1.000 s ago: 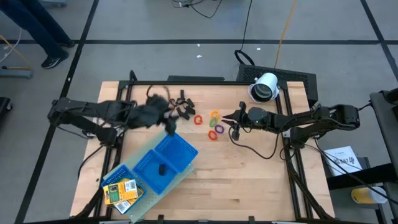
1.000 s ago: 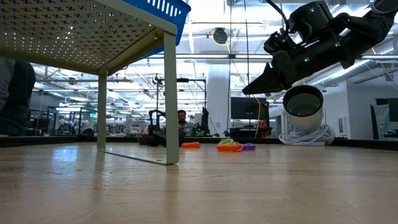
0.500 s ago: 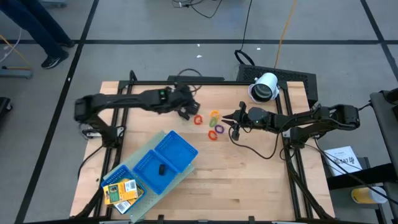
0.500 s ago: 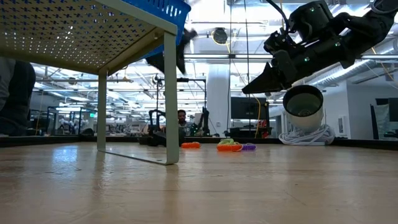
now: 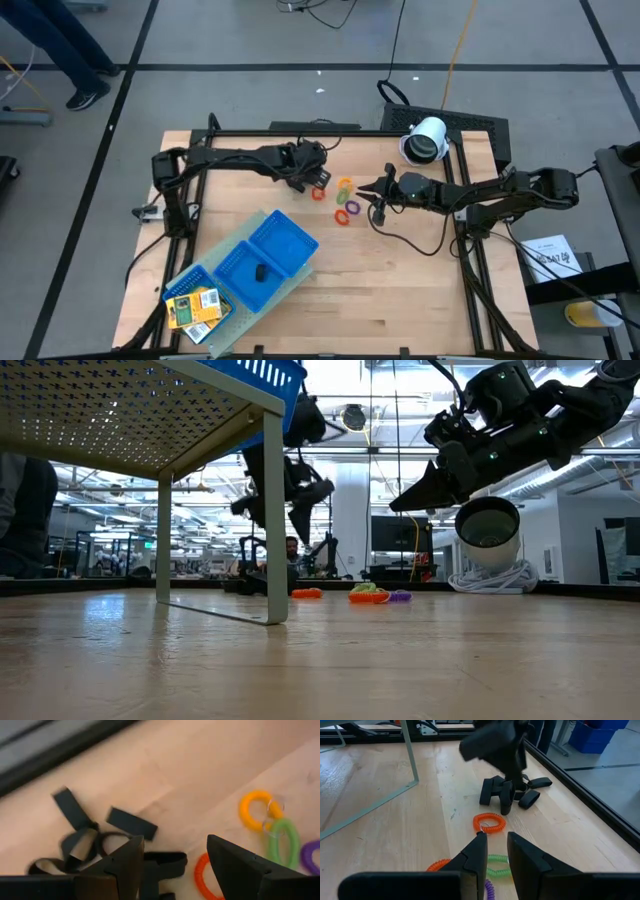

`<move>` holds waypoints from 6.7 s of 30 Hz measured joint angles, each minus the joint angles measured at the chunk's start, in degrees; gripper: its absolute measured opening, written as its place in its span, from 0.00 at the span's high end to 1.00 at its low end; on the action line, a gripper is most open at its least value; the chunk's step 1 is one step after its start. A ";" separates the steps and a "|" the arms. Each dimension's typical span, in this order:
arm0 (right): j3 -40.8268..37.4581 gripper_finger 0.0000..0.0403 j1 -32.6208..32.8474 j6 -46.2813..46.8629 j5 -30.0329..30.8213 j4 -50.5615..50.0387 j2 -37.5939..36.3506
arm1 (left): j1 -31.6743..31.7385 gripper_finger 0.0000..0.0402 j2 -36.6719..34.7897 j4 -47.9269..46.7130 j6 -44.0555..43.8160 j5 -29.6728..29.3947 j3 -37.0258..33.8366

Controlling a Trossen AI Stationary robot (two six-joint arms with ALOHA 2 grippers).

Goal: Pick & Place Office Desk Supplies
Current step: Put the black rubber band into the center blue basket on the shelf

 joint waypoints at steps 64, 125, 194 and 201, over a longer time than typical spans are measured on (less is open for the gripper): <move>0.01 0.84 0.02 -0.02 0.00 -0.02 0.00 | 0.17 0.98 5.38 -7.51 2.89 5.34 4.44; 0.01 0.84 0.00 0.42 0.17 -0.87 -0.01 | -58.28 0.67 -22.31 -41.20 -37.11 -2.80 13.84; 0.01 0.66 -0.02 -0.67 -5.60 -0.46 0.00 | -5.28 0.53 -33.49 13.03 -6.65 -9.87 -19.45; 0.01 0.67 -0.02 -0.66 -5.62 -0.48 0.00 | 5.49 0.53 -20.88 13.10 -12.03 4.74 -19.45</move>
